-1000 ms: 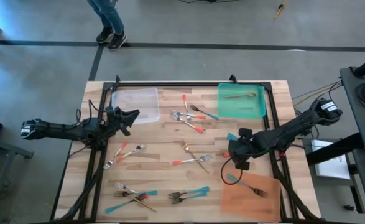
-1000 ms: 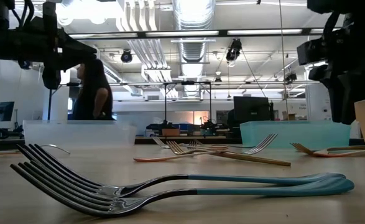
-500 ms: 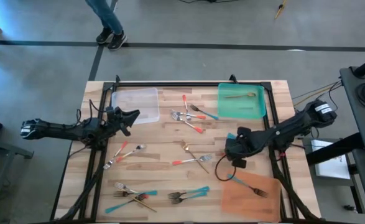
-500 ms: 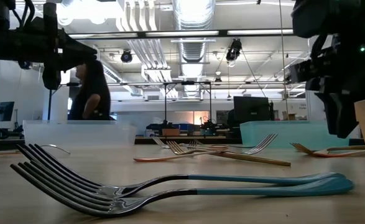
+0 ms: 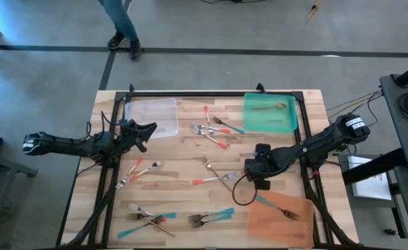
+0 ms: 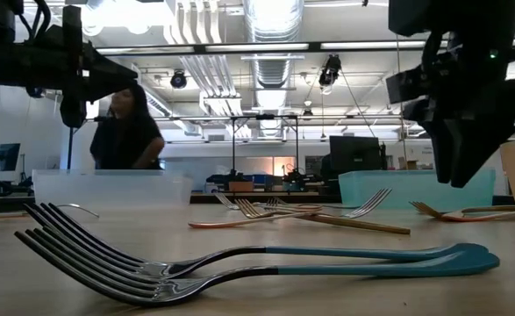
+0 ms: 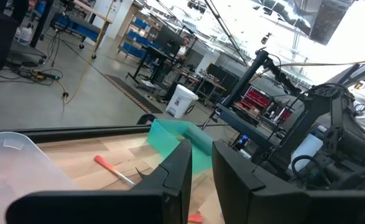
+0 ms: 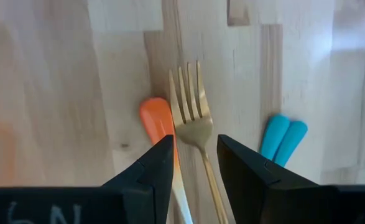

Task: Sort silverware by color (type)
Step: Put the golden fork into the green bin

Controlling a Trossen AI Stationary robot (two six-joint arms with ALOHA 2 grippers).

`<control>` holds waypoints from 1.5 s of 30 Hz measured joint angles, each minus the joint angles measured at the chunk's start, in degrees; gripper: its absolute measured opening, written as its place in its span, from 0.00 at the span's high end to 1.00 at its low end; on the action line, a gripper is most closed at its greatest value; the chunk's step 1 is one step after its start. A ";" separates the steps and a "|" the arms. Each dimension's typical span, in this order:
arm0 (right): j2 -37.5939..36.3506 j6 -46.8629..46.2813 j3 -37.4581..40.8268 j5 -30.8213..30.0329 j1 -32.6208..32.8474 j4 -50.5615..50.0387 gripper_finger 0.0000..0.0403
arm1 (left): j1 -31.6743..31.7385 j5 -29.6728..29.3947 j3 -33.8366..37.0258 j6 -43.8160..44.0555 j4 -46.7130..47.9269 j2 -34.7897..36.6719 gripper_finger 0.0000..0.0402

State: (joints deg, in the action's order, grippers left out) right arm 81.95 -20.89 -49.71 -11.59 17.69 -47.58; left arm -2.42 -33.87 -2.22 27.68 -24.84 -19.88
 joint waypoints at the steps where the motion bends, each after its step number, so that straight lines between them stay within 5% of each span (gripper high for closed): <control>1: 0.02 -0.05 0.49 0.02 0.00 -0.14 0.71 | 0.02 0.00 0.00 0.02 0.02 -0.04 0.89; 21: -0.20 -0.32 5.00 5.74 -8.69 -3.20 0.71 | 0.02 -0.02 0.00 0.00 0.02 -1.23 0.89; 45: -0.13 5.00 6.03 9.74 -10.66 0.17 0.69 | 0.01 -0.01 0.00 0.01 0.03 -3.47 0.89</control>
State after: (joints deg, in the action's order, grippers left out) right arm 81.82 -15.89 -43.68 -1.85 7.04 -47.40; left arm -2.40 -33.88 -2.22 27.69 -24.81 -23.35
